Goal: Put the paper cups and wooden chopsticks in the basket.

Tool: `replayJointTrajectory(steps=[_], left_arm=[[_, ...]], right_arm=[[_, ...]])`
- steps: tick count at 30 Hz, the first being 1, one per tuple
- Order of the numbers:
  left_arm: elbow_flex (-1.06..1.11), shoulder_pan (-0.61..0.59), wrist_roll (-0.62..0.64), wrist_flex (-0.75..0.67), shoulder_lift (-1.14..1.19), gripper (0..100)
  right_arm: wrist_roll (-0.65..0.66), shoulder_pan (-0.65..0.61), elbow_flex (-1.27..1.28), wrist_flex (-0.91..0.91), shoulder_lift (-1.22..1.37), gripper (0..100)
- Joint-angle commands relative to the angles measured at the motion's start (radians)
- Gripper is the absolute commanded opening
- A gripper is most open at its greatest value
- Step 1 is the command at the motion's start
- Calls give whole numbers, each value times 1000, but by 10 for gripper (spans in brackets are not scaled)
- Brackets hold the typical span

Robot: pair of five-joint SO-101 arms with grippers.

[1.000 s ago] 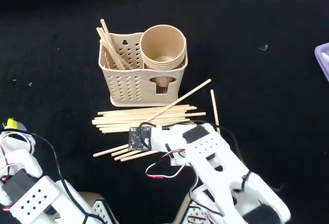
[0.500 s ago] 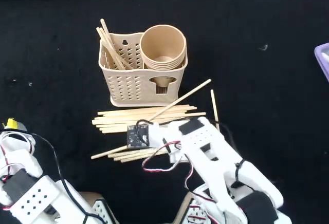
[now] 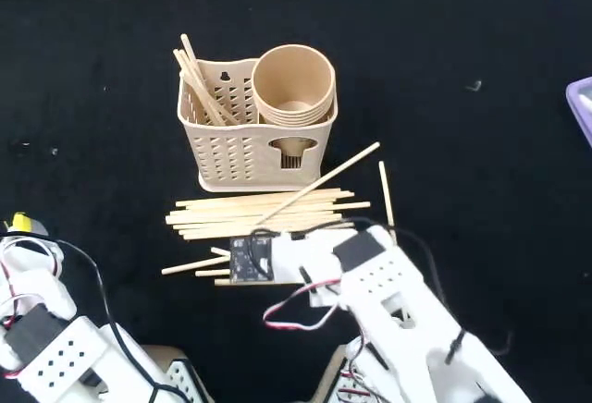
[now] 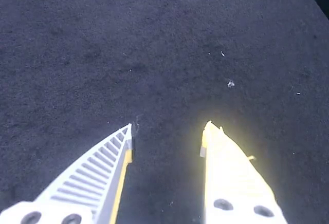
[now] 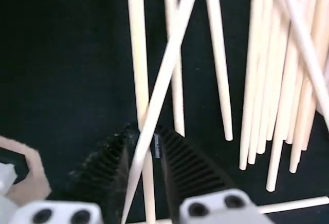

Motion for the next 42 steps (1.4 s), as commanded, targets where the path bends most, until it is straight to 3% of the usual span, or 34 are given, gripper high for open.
replayJointTrajectory(steps=[1, 6, 10, 18, 22, 27, 32, 42], left_arm=[[-19, -1, 9, -2, -2, 223], [-19, -1, 9, -2, -2, 223], [-19, -1, 9, -2, -2, 223], [-19, -1, 9, -2, -2, 223], [-19, -1, 9, 2, -2, 223], [-19, -1, 9, 0, -2, 223], [-19, -1, 9, 0, -2, 223], [-19, -1, 9, -3, -2, 223]], right_arm=[[-20, -23, 16, 6, -54, 11], [-20, -21, 38, 9, -53, 25], [-61, -26, 48, 3, -53, 141], [-212, -226, 62, -54, -51, 123], [-229, -203, 54, -98, -51, 126], [-226, -112, 62, -101, -51, 237], [-184, -40, 71, -164, -35, 240], [-181, -38, -42, -176, 232, 244]])
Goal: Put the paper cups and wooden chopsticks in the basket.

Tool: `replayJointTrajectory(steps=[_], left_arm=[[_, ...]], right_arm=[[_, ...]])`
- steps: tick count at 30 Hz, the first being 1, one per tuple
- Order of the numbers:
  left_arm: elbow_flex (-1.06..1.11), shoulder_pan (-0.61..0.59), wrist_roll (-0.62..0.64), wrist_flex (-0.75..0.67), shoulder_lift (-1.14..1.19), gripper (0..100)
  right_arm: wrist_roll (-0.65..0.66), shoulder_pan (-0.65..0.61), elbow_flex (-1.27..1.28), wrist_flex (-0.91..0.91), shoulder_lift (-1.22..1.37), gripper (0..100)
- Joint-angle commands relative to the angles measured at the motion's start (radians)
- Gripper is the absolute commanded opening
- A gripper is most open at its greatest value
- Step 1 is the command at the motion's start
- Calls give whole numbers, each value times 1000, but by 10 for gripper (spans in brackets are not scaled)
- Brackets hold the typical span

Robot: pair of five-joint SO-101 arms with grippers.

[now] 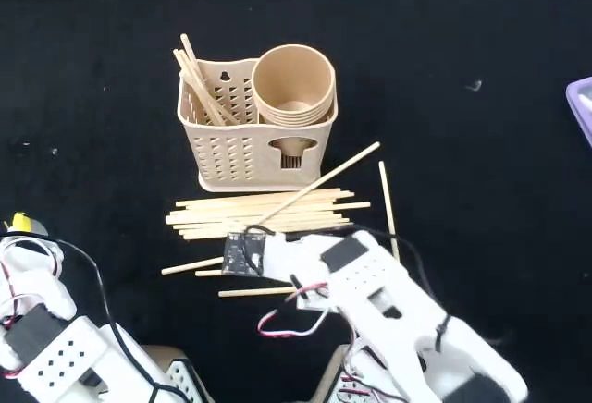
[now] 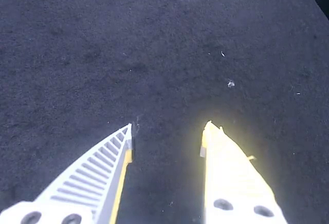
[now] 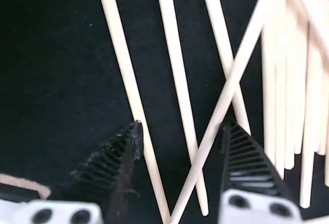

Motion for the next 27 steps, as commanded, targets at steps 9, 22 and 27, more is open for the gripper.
replayJointTrajectory(steps=[9, 22, 27], left_arm=[[-19, -1, 9, -3, -2, 223], [-19, -1, 9, -3, -2, 223], [-18, -1, 9, -3, -2, 223]], right_arm=[[15, 17, -76, -83, 186, 240], [9, -31, -81, -80, 185, 10], [9, -31, -82, -78, 185, 11]])
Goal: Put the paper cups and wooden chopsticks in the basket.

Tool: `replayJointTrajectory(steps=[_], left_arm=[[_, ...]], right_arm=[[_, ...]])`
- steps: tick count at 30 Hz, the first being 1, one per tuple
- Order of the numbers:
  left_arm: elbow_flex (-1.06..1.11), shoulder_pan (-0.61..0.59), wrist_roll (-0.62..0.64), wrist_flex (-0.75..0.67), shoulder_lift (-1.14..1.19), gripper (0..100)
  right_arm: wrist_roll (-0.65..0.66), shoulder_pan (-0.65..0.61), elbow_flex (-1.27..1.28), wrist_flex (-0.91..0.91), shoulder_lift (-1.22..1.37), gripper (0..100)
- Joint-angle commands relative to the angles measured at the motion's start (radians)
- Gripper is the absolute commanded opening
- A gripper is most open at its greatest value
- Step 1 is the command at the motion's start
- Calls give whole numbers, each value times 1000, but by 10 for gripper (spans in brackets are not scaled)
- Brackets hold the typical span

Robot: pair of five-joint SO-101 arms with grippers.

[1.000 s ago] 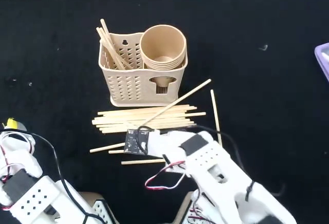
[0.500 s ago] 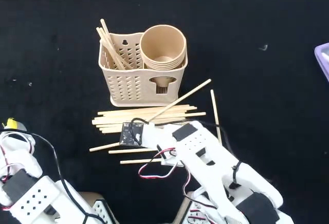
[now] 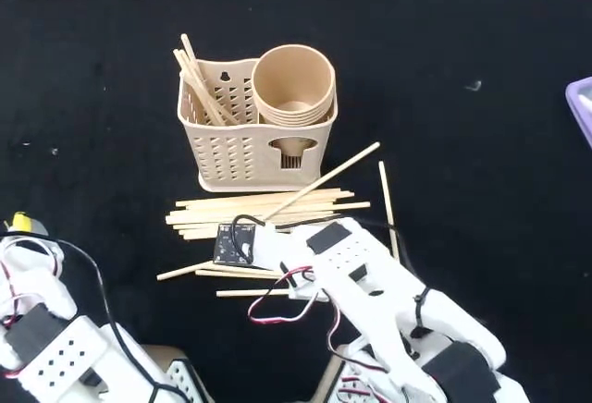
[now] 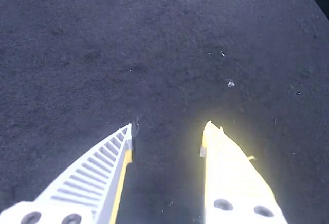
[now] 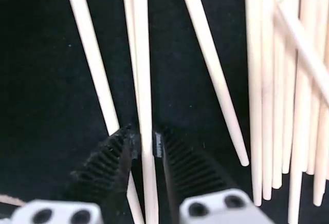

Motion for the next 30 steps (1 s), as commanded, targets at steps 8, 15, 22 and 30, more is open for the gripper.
replayJointTrajectory(steps=[8, 15, 22, 30], left_arm=[[-18, -1, 9, -3, -2, 223], [-18, -1, 9, -3, -2, 223], [-18, -1, 9, -3, -2, 223], [-18, -1, 9, -2, -2, 223]], right_arm=[[6, -18, -177, 229, -31, 11], [-29, -20, -211, 385, -377, 11], [-181, -74, -338, 460, -728, 11], [-422, -166, -447, 164, -731, 11]])
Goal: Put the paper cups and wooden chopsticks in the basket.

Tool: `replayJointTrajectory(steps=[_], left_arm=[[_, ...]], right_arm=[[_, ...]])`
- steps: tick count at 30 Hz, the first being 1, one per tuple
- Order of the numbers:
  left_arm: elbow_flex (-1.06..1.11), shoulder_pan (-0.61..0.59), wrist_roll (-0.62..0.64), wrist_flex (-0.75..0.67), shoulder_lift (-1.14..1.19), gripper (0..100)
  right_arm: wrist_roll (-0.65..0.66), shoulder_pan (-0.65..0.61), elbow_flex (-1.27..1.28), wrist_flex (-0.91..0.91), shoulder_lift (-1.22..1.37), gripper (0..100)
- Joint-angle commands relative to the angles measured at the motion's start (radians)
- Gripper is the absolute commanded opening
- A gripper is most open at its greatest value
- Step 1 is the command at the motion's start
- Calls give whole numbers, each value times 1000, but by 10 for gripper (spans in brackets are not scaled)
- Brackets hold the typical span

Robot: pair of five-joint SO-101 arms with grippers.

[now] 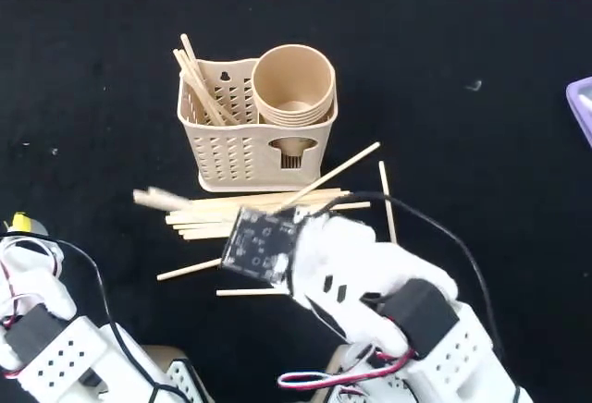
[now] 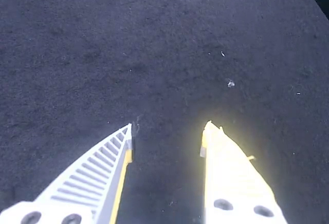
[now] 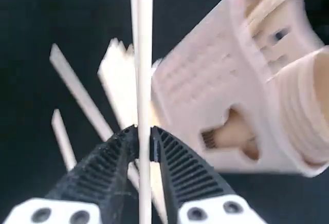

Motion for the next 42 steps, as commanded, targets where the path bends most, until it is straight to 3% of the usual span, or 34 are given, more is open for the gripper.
replayJointTrajectory(steps=[1, 14, 19, 25, 31, 34, 39, 42], left_arm=[[-18, -1, 9, -2, -2, 223], [-18, -1, 9, 2, -2, 223], [-18, -1, 9, 2, -2, 223], [-18, 22, 9, 3, -2, 223], [-18, 41, 8, 3, -2, 223], [-18, 41, 8, 3, -2, 223], [-18, 41, 8, 3, -2, 223], [-18, 41, 6, 3, -2, 223]], right_arm=[[-72, -18, -51, -238, 19, 11], [-273, 3, -59, -1106, 318, 11], [-371, 78, -67, -1326, 443, 11], [-505, 160, -128, -1330, 619, 11], [-517, 155, -111, -1293, 722, 12], [-512, 143, -117, -1220, 739, 24], [-517, 133, -173, -1026, 710, 142], [-514, 133, -232, -908, 645, 133]])
